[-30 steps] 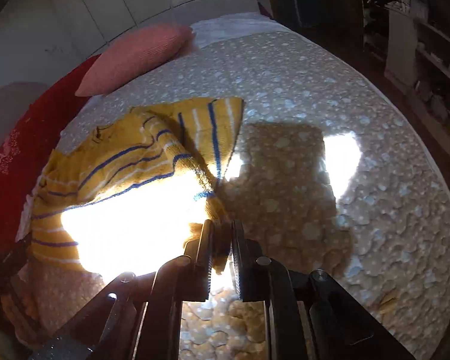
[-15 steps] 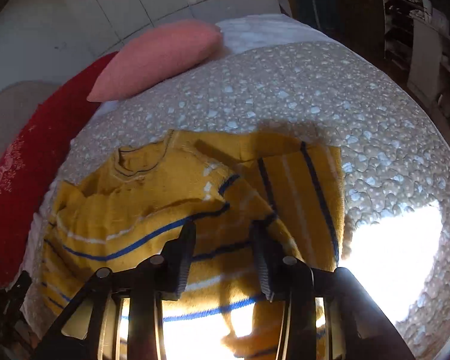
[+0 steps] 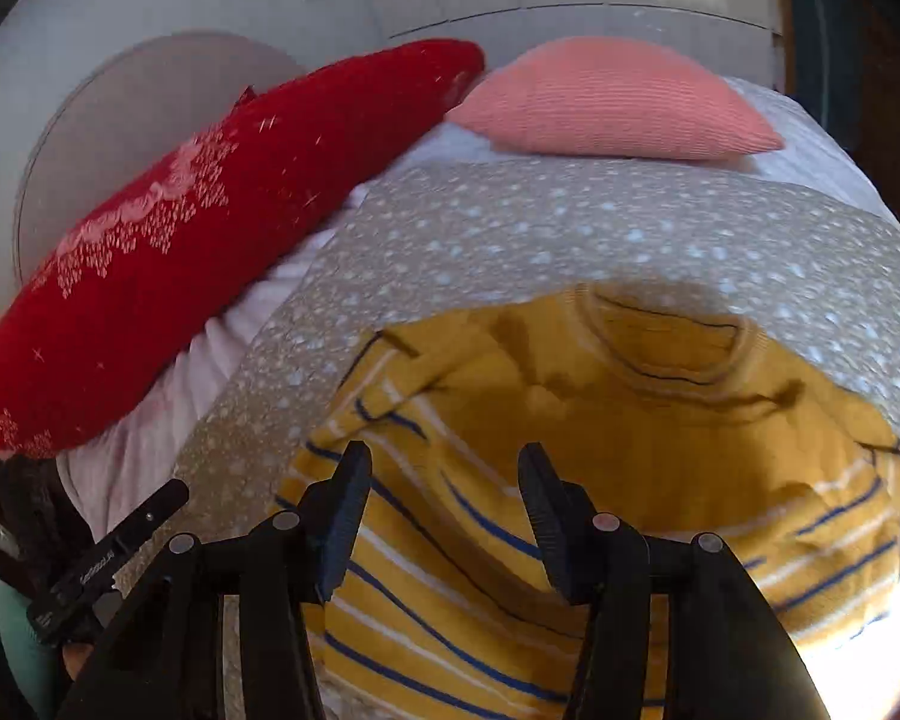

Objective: Fold small clothes

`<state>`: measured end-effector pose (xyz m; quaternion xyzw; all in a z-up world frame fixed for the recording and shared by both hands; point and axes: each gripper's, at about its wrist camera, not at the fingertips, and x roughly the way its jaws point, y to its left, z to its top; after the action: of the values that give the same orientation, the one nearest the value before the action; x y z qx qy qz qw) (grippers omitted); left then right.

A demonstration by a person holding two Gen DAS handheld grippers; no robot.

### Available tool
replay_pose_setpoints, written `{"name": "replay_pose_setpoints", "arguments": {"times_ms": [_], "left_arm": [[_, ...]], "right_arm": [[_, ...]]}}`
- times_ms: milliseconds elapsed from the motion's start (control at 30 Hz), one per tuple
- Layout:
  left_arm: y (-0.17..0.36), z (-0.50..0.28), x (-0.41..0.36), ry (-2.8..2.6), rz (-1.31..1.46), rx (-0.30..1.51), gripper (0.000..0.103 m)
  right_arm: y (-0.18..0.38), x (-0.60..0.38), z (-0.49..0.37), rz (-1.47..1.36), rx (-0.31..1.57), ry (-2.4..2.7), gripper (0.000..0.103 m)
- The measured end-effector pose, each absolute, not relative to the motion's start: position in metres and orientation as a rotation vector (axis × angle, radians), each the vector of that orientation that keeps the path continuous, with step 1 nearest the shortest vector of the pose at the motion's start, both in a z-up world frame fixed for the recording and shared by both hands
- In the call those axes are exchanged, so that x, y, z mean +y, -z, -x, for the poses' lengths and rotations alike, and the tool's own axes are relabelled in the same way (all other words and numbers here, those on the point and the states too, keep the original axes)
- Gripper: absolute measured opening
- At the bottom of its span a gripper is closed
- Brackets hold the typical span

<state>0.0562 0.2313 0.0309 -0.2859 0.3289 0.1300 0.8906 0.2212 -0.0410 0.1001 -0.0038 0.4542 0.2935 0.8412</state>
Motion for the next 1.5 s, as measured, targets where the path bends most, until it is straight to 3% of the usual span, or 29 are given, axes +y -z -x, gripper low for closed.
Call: {"name": "replay_pose_setpoints", "arguments": {"times_ms": [67,167,267,333,367,533,600,767,1133,1500], "left_arm": [[-0.031,-0.055,0.234,-0.266,0.599,0.679,0.074],[-0.029,-0.054,0.239,-0.263,0.616,0.683,0.074],[-0.029,-0.052,0.243,-0.258,0.624,0.685,0.074],[-0.027,-0.054,0.243,-0.265,0.613,0.691,0.074],[-0.027,-0.054,0.244,-0.265,0.612,0.696,0.074],[-0.028,-0.057,0.238,-0.304,0.556,0.701,0.074],[-0.032,-0.056,0.231,-0.339,0.508,0.691,0.074],[-0.044,-0.053,0.212,-0.412,0.39,0.647,0.08],[-0.045,-0.058,0.186,-0.422,0.284,0.656,0.082],[-0.037,-0.049,0.236,-0.523,0.453,0.678,0.082]], "right_arm": [[-0.077,-0.006,-0.237,0.085,1.005,-0.599,0.044],[-0.047,0.034,-0.267,0.148,1.066,-0.522,0.042],[-0.03,0.058,-0.287,0.104,1.11,-0.542,0.045],[-0.024,0.073,-0.292,0.082,1.134,-0.591,0.055],[-0.024,0.078,-0.293,0.091,1.133,-0.606,0.06],[-0.055,0.068,-0.267,0.043,1.034,-0.661,0.061],[-0.07,0.051,-0.251,0.004,0.995,-0.674,0.069],[-0.086,0.001,-0.208,-0.027,0.963,-0.673,0.076],[-0.08,-0.052,-0.174,-0.029,0.982,-0.654,0.079],[-0.066,0.036,-0.185,0.089,0.988,-0.695,0.081]]}}
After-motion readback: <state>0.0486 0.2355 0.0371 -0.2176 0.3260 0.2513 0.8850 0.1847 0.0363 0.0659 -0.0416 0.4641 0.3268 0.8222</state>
